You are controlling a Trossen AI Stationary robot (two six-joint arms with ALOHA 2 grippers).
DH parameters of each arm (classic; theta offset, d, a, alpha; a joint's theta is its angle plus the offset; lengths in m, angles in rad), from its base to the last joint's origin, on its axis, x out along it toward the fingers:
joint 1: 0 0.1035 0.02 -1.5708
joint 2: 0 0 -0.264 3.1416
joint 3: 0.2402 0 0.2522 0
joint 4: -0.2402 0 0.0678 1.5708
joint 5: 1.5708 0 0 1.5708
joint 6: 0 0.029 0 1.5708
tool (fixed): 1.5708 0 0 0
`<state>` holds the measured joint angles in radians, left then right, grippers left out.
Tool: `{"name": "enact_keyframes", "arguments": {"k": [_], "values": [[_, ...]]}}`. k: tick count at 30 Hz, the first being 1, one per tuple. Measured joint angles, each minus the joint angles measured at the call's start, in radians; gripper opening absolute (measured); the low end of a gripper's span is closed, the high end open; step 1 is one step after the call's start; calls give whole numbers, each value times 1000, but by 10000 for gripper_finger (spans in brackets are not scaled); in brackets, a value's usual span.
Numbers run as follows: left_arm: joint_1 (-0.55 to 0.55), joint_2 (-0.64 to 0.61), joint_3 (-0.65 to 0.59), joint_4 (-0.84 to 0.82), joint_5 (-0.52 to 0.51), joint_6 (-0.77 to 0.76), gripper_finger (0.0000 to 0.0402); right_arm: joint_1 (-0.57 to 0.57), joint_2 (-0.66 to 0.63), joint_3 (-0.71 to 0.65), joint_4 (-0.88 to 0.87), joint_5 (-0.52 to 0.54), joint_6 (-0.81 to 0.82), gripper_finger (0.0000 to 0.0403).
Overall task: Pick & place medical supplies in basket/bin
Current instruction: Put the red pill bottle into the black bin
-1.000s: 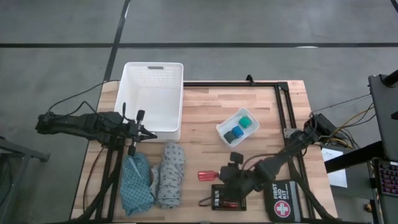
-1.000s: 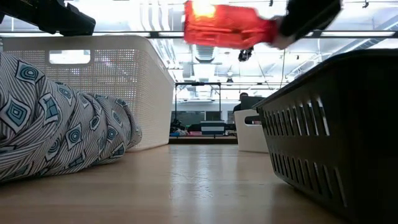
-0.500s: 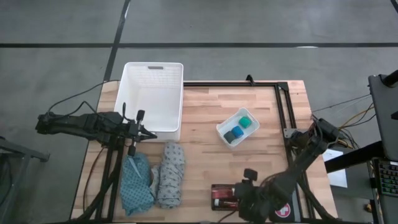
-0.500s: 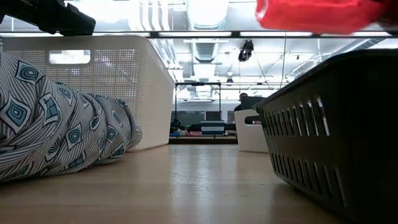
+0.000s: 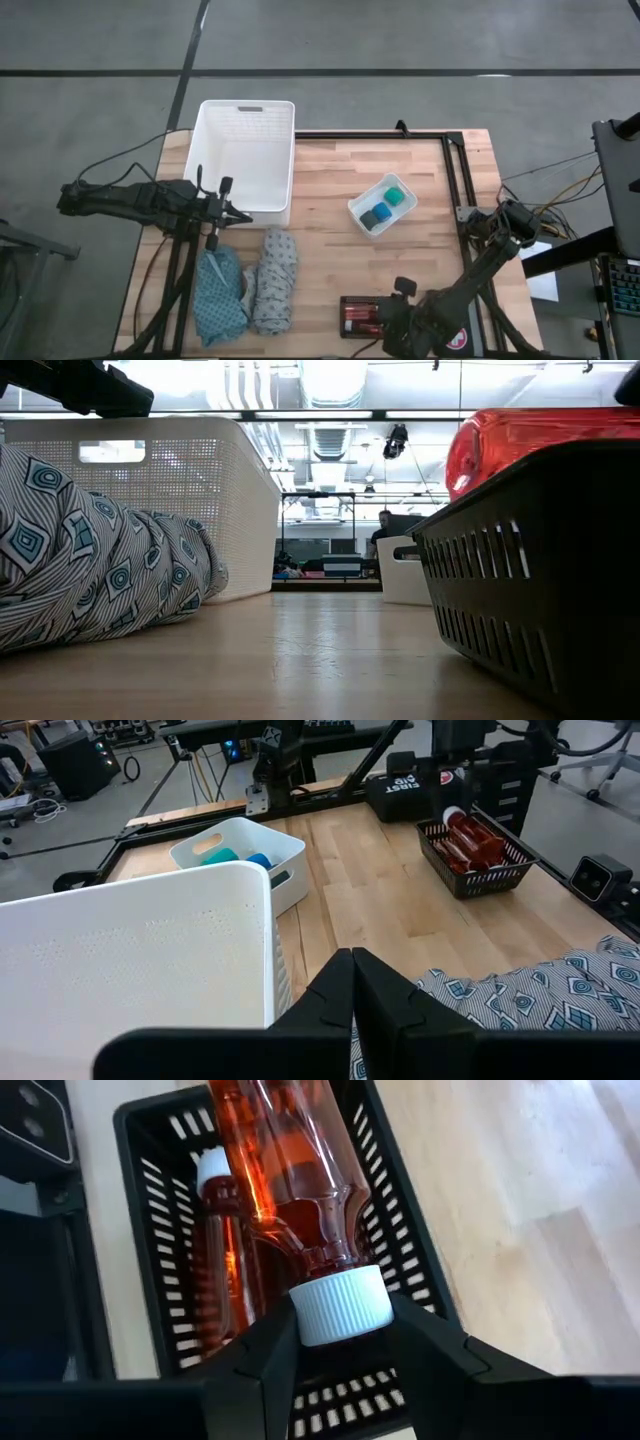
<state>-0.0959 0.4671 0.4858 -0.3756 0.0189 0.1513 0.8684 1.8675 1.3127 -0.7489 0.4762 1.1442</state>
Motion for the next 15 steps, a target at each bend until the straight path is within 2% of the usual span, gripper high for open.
{"name": "enact_keyframes", "arguments": {"k": [5, 15], "values": [[0, 0, 0, 0, 0, 0, 6, 0, 0, -6, 1, -8, 57, 137], [0, 0, 0, 0, 0, 0, 6, 0, 0, -36, 21, -9, 61, 137]]}}
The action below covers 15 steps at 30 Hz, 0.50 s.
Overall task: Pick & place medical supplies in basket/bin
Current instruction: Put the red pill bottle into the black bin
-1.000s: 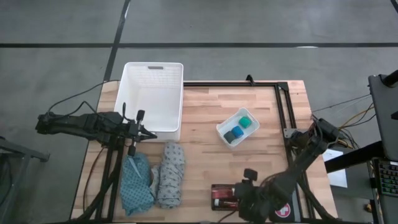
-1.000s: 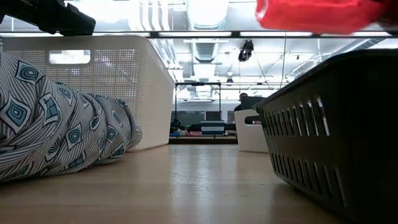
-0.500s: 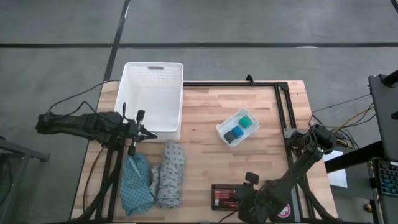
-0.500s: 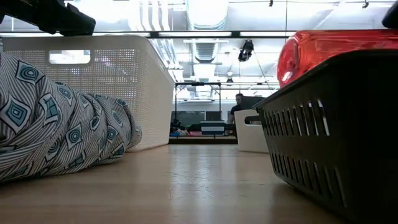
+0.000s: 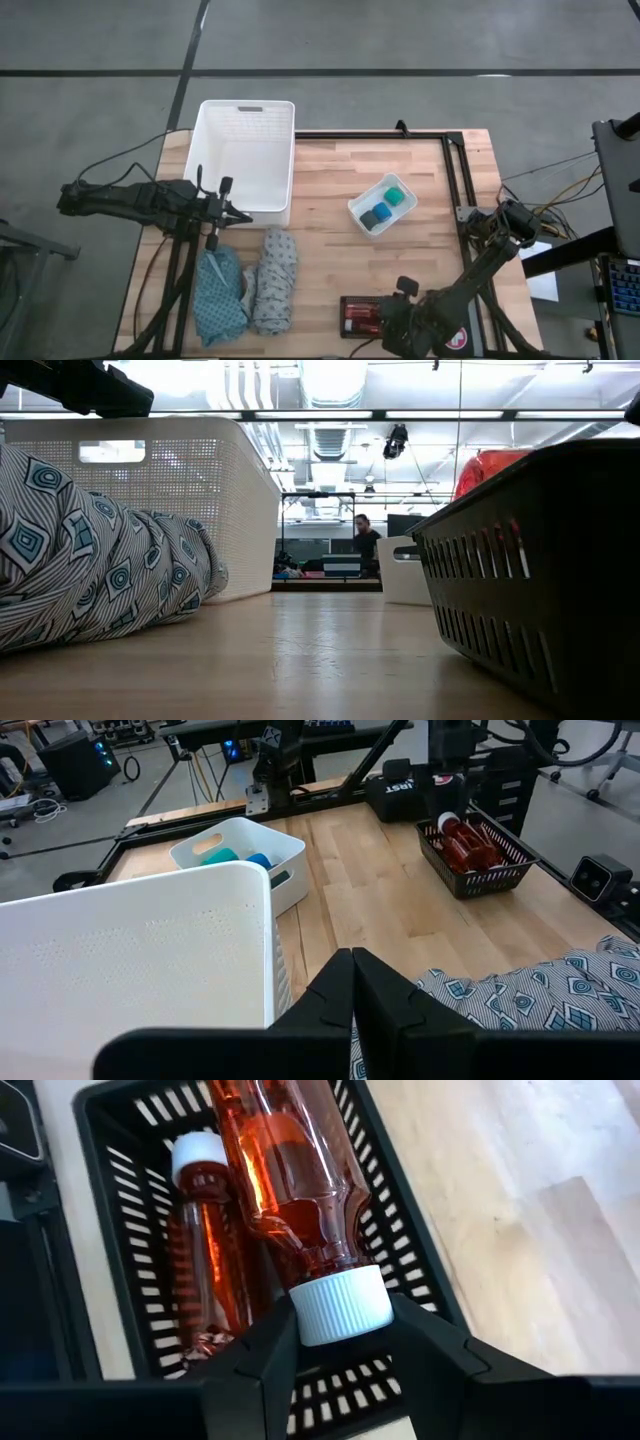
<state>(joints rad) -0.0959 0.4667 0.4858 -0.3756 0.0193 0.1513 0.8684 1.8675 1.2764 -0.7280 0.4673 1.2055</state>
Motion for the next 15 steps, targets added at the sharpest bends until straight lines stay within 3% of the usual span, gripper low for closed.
{"name": "enact_keyframes", "arguments": {"k": [15], "values": [[0, 0, 0, 0, 0, 0, 6, -1, 0, -57, 69, -5, 0, 137]]}}
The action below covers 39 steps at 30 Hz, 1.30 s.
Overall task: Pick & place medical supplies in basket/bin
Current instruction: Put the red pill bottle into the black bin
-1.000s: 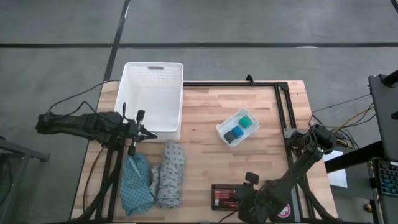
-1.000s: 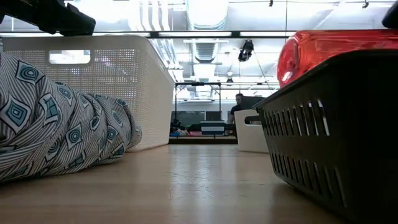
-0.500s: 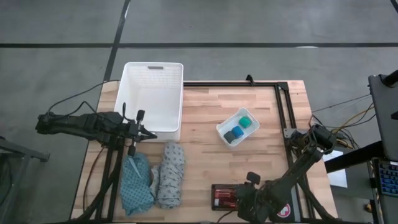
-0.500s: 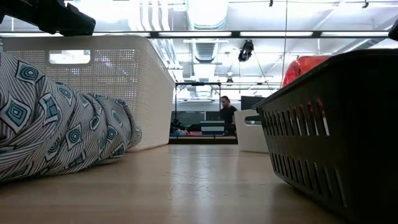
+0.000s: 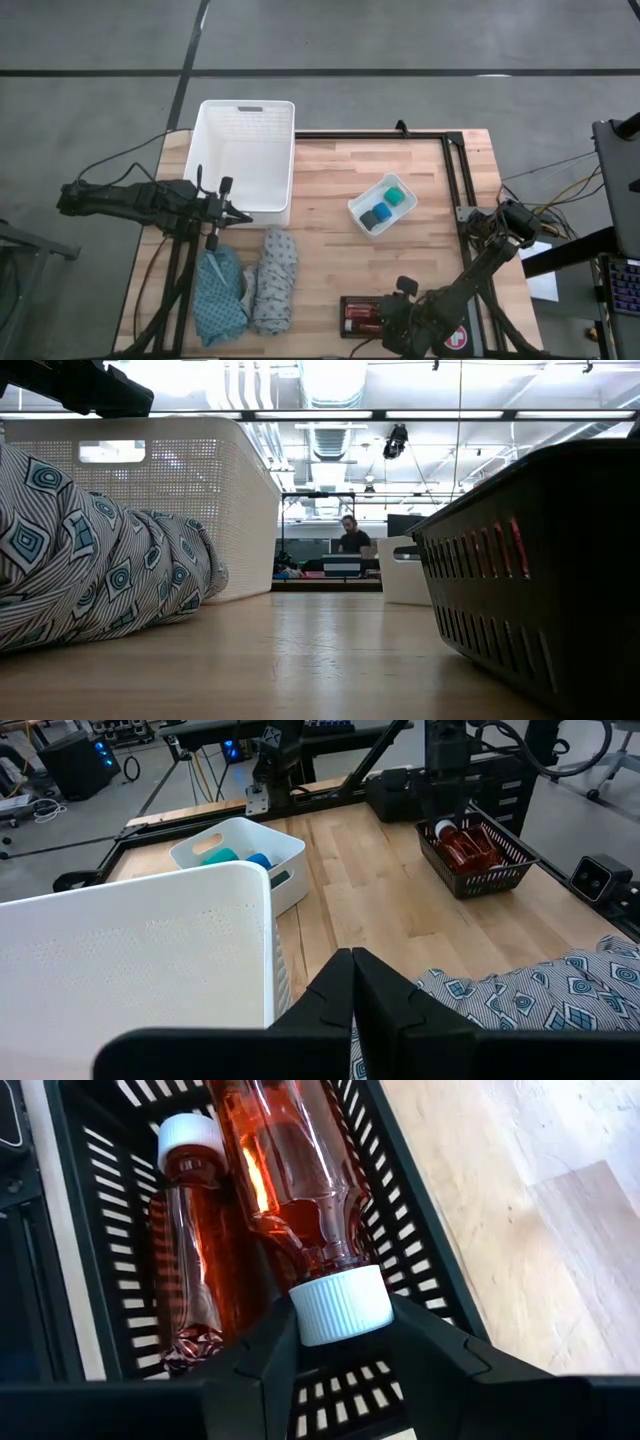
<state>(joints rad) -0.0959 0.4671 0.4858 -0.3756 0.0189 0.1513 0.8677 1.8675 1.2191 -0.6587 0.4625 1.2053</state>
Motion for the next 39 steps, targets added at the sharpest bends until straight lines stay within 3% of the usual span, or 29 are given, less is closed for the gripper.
{"name": "enact_keyframes", "arguments": {"k": [5, 11, 39], "values": [[0, 0, 0, 0, 0, 0, 6, 0, 0, -11, 4, 8, 77, 155], [0, 0, 0, 0, 0, 0, 6, 0, 0, -14, 18, 9, 44, 178], [0, 0, 0, 0, 0, 0, 6, 11, -14, 2, 28, 16, 126, 180]]}}
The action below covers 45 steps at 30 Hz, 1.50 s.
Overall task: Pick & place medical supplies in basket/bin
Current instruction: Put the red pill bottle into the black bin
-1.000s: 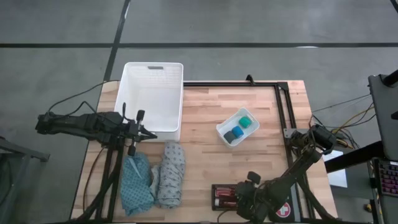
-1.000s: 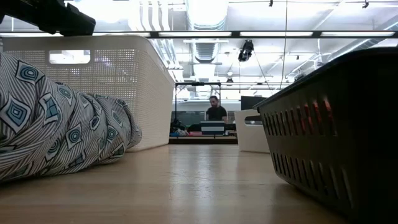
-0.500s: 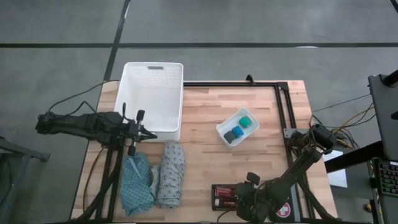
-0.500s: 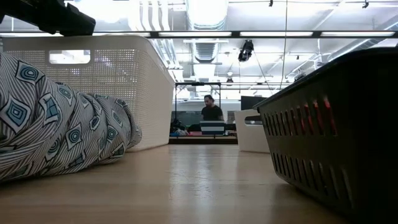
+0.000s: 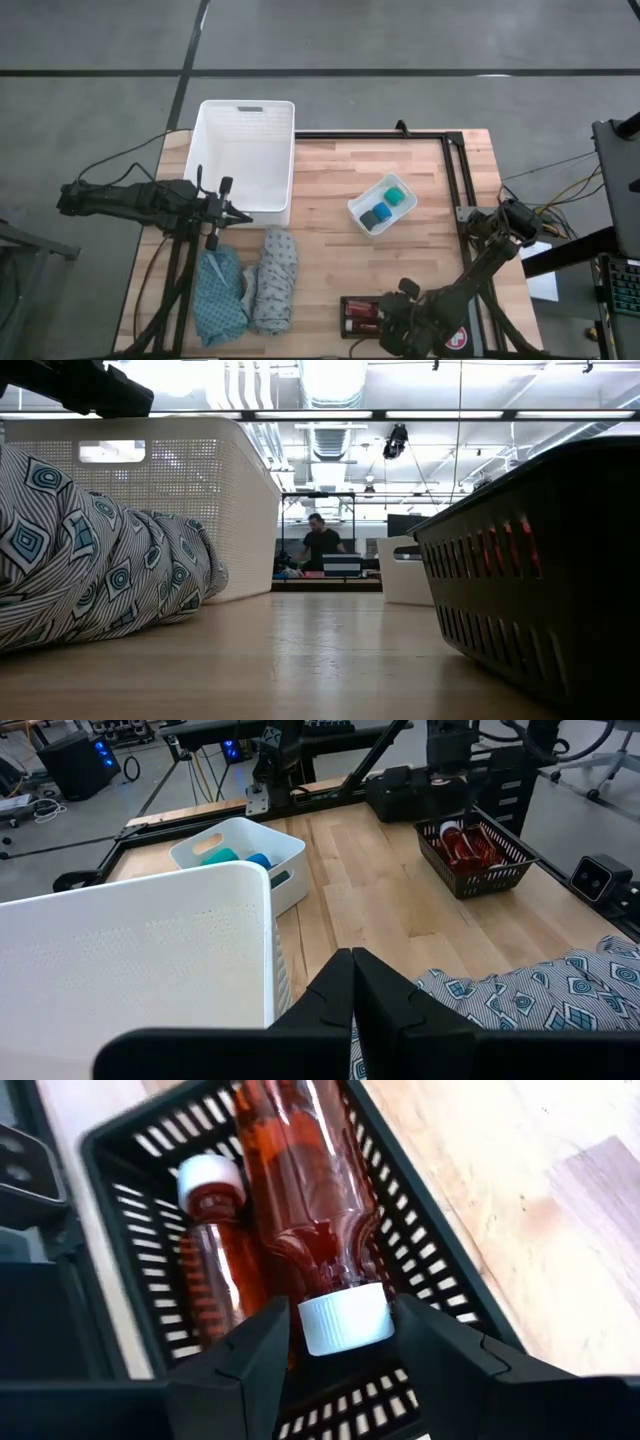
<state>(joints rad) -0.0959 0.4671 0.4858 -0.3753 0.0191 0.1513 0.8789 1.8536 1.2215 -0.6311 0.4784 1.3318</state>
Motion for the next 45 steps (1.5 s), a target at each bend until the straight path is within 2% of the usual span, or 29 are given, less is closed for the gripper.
{"name": "enact_keyframes", "arguments": {"k": [6, 11, 20, 32, 41, 45], "values": [[0, 0, 0, 0, 0, 0, 6, 1, -1, 2, -25, 41, 47, 189], [0, 0, 0, 0, 0, 0, 6, 1, -1, 2, -25, 74, 25, 209], [0, 0, 0, 0, 0, 0, 6, 1, -1, 2, -24, 75, 22, 238], [0, 0, 0, 0, 0, 0, 6, 2, -1, 2, -11, 62, 18, 260], [0, 0, 0, 0, 0, 0, 6, 2, -1, 2, -13, 58, -93, 262], [0, 0, 0, 0, 0, 0, 6, 2, -1, 3, -17, -6, -97, 265]]}}
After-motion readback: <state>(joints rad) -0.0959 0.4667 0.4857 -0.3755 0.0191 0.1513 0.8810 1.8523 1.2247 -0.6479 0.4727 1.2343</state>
